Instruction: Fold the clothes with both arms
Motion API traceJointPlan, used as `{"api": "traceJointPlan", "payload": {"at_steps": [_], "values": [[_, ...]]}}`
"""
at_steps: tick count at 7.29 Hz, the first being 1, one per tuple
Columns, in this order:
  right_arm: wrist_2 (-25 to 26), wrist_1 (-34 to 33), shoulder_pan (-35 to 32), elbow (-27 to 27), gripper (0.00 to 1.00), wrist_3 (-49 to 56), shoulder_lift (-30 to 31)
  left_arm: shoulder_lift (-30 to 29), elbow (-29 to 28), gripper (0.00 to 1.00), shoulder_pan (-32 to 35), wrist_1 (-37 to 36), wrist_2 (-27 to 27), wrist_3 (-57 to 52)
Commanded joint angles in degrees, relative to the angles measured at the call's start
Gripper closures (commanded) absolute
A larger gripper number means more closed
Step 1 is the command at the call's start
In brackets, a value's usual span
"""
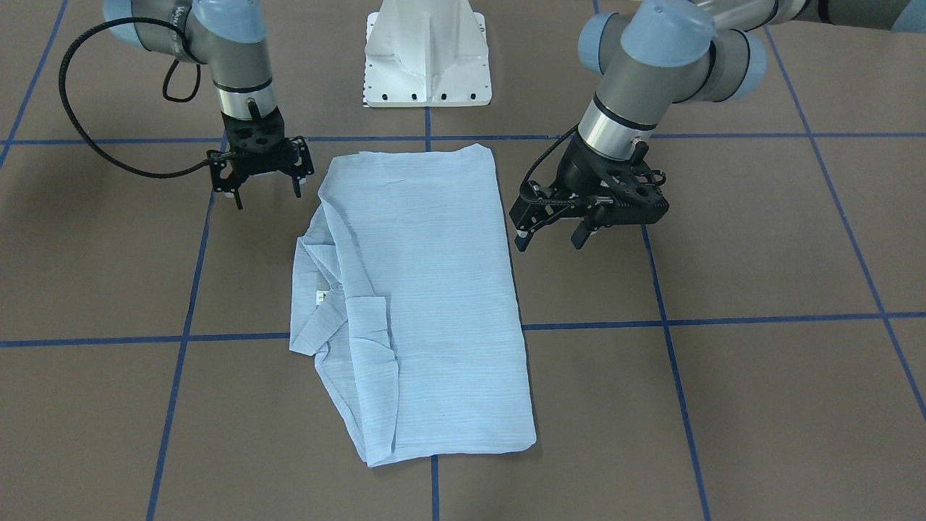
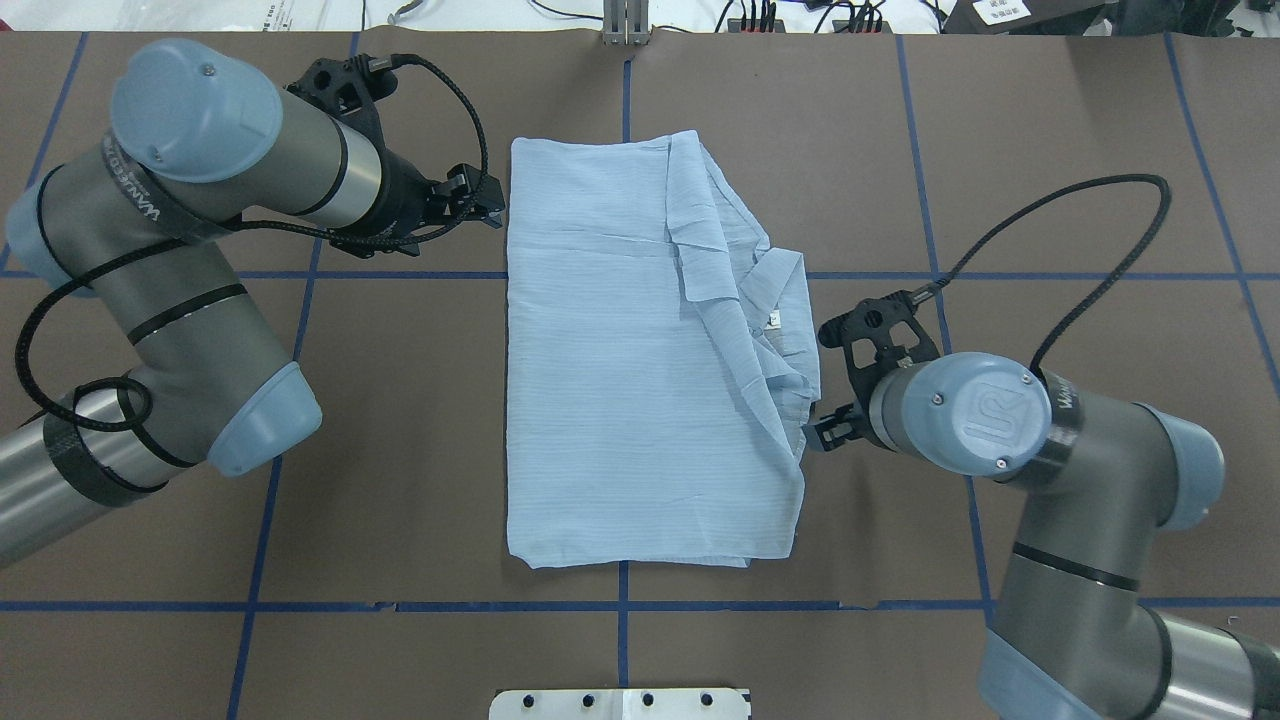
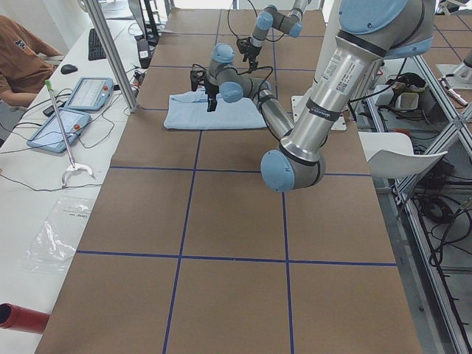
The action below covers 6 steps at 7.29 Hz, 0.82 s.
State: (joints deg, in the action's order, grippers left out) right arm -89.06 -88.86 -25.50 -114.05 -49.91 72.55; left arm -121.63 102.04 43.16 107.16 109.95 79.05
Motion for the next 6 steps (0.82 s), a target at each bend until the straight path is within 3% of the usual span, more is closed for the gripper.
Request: {"api": "traceJointPlan", "payload": {"at_steps": [1,3,6], "values": [[0.02,0.35,-1.12,9.07,0.0,0.52,-9.69,0.16,-0.52,0.0,0.0,0.24,0.0,-0.13],[0.2,0.44,-1.48,19.78,0.0,2.18,-19.07,0.78,-1.75,0.0,-0.09,3.39,0.0,-0.39],[0.29,0.44,-1.48,21.85,0.0,4.64,-18.59,0.78,-2.9,0.0,-0.09,4.72,0.0,-0.04]]}}
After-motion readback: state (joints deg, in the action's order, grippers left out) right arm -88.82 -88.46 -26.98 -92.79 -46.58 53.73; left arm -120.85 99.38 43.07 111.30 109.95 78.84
